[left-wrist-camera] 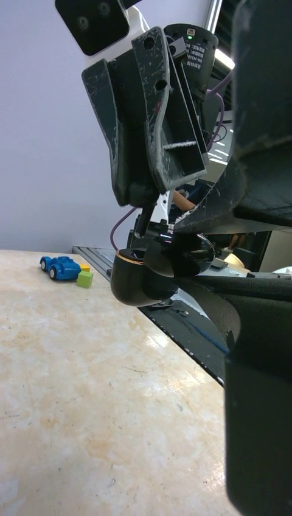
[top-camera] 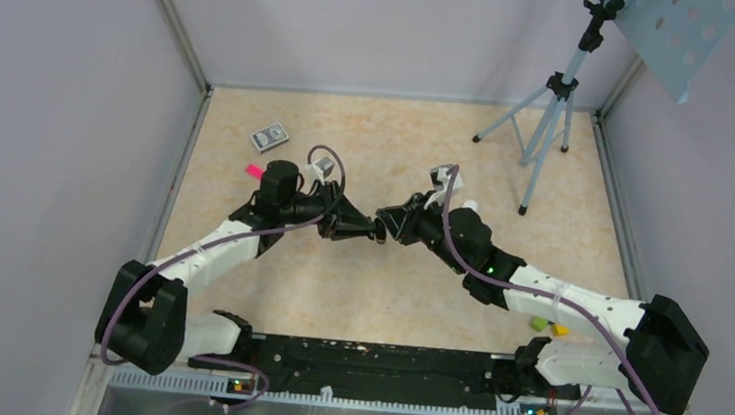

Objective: Insert the wireless bluetooth earbuds into the charging case
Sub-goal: Insert the right earbud into the right side groove of the charging case.

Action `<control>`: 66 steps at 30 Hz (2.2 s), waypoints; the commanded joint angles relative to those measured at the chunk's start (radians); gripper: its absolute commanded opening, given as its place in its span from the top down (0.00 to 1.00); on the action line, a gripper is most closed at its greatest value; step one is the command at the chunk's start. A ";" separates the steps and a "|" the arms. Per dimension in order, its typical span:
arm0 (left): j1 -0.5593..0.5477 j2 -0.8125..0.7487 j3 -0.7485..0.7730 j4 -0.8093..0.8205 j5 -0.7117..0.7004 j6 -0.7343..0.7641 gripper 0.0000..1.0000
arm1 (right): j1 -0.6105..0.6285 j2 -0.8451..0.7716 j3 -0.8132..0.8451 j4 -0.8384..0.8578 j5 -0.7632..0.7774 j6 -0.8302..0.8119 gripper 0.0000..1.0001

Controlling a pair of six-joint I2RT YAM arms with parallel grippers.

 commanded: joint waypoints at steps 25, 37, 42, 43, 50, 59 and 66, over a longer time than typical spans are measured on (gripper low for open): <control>-0.004 -0.071 -0.058 0.128 -0.030 -0.061 1.00 | 0.012 0.070 0.014 0.131 0.015 0.041 0.85; -0.003 -0.073 -0.060 0.141 -0.027 -0.067 1.00 | 0.013 0.084 0.002 0.132 0.023 0.047 0.85; -0.003 -0.075 -0.073 0.161 -0.038 -0.078 1.00 | 0.014 0.052 -0.013 0.109 0.038 0.065 0.84; -0.004 -0.074 -0.074 0.162 -0.038 -0.080 1.00 | 0.016 0.046 -0.013 0.100 0.042 0.069 0.82; -0.005 -0.070 -0.073 0.174 -0.043 -0.082 1.00 | 0.036 0.014 -0.021 0.067 0.048 0.093 0.67; -0.004 -0.074 -0.074 0.161 -0.040 -0.068 1.00 | 0.039 -0.008 -0.007 0.027 0.076 0.085 0.57; 0.049 -0.031 -0.021 0.122 0.087 0.040 1.00 | 0.037 -0.074 0.049 -0.111 0.113 0.013 0.46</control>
